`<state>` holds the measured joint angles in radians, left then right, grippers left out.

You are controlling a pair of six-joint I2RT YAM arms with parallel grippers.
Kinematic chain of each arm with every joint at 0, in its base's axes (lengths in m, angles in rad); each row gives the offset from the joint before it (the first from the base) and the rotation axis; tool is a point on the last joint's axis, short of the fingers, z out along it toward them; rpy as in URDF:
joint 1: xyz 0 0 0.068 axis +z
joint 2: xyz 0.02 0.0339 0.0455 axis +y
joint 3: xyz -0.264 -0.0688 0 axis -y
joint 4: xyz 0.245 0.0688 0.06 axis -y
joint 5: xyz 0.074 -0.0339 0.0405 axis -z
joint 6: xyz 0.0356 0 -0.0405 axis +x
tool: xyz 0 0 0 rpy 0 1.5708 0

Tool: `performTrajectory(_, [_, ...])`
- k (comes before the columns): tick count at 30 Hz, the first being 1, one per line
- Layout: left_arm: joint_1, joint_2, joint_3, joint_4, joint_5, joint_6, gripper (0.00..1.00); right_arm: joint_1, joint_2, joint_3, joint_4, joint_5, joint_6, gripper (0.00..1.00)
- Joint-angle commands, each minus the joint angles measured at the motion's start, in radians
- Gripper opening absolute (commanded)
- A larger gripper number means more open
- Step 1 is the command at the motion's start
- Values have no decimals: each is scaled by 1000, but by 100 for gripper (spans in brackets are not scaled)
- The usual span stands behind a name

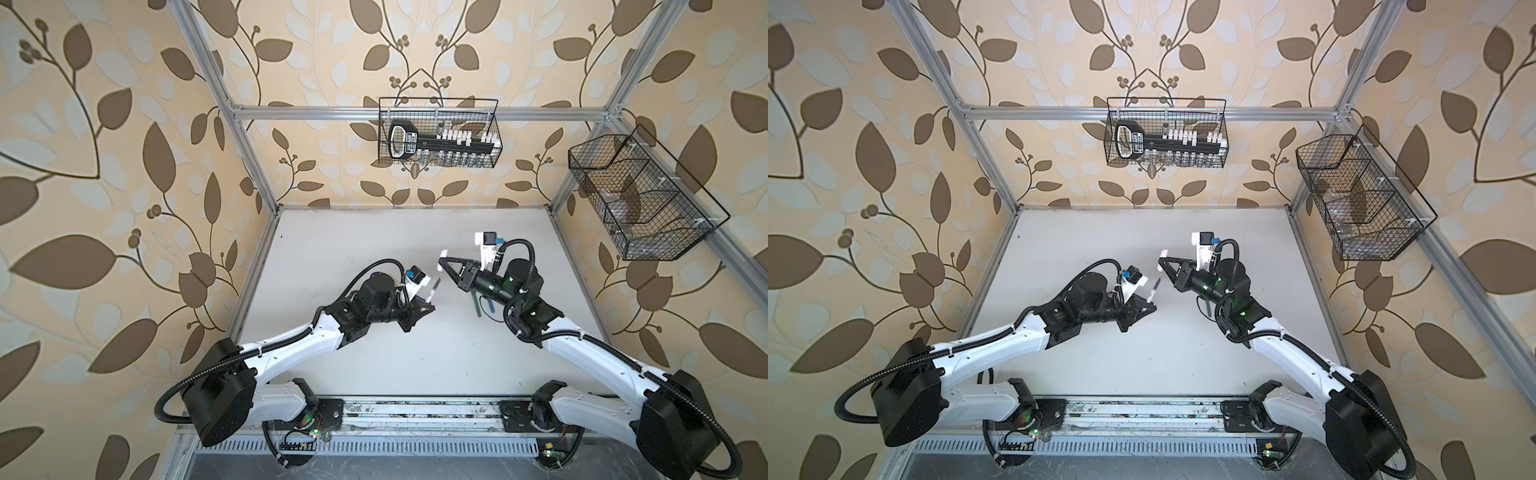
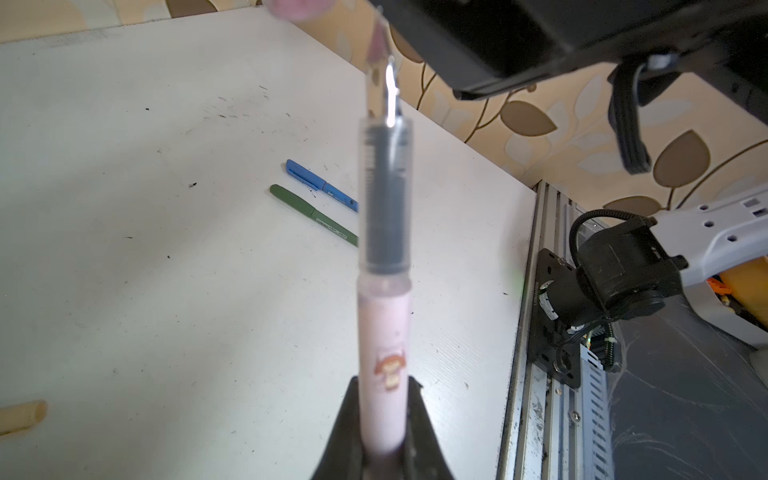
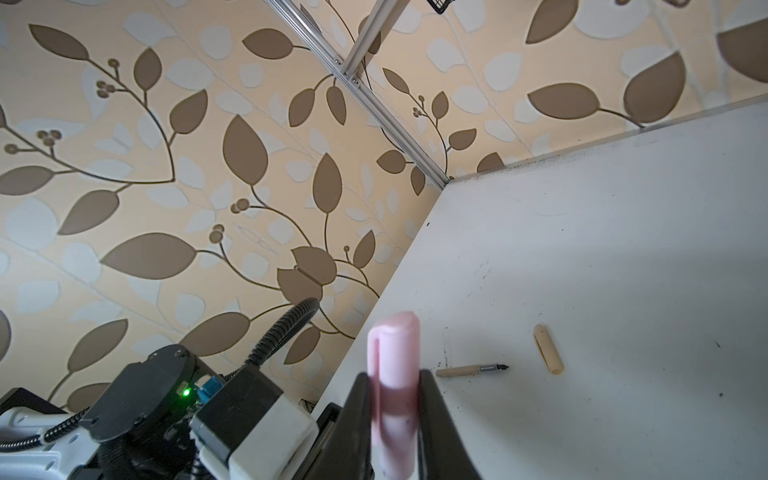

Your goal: Insert the pens into the pen caps

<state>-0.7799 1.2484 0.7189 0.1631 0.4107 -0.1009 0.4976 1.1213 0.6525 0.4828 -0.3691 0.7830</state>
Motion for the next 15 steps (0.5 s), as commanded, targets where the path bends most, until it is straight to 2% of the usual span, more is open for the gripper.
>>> performTrajectory(1, [-9, -23, 28, 40, -12, 0, 0, 5, -20, 3, 4, 14, -9, 18])
performTrajectory(15, [-9, -41, 36, 69, -6, -22, 0, 25, -19, -19, 34, 2, -8, 18])
